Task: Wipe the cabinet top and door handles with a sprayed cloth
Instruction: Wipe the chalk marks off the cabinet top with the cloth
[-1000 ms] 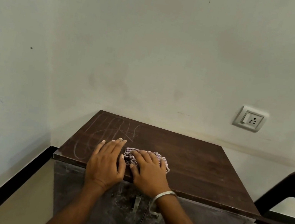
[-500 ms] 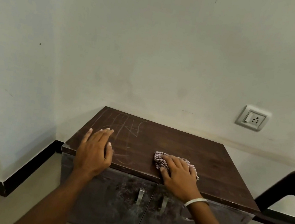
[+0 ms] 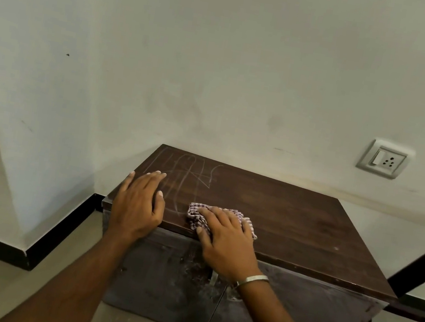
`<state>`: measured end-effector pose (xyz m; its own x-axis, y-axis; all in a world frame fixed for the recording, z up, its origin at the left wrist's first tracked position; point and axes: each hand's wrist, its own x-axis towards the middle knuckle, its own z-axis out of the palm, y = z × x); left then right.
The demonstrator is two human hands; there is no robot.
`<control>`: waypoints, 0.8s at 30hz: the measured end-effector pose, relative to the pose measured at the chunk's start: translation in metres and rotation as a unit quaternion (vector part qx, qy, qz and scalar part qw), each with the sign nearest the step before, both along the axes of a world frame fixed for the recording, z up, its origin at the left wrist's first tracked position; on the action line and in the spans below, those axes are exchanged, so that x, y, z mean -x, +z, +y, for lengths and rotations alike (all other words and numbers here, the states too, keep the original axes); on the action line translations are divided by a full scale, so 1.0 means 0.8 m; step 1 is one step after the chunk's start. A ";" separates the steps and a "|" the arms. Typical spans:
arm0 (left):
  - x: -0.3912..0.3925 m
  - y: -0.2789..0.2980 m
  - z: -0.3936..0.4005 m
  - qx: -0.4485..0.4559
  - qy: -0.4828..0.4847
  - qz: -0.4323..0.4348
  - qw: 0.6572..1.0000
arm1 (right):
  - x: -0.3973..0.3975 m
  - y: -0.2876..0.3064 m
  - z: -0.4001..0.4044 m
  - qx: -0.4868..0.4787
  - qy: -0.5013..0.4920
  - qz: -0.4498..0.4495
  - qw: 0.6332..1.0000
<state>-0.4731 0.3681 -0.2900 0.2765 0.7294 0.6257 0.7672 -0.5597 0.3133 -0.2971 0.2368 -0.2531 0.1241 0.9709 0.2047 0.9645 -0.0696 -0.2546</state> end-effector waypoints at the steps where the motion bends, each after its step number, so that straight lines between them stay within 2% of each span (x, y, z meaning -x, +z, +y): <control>1: 0.002 0.000 0.002 0.002 0.000 -0.002 1.000 | -0.007 0.000 -0.004 0.004 -0.001 0.000 1.000; 7: 0.018 -0.001 0.012 0.010 0.001 -0.016 1.000 | -0.054 0.003 -0.037 0.020 -0.072 -0.008 0.997; 11: 0.022 -0.002 0.015 0.007 0.007 -0.016 1.000 | -0.041 0.001 -0.033 0.015 -0.087 -0.006 0.996; 20: 0.020 -0.001 0.011 -0.004 0.022 -0.012 1.000 | 0.062 -0.003 0.023 -0.022 -0.001 0.017 1.000; 24: 0.021 -0.002 0.013 -0.003 0.022 -0.010 1.000 | 0.075 -0.004 0.034 -0.038 0.012 0.013 0.999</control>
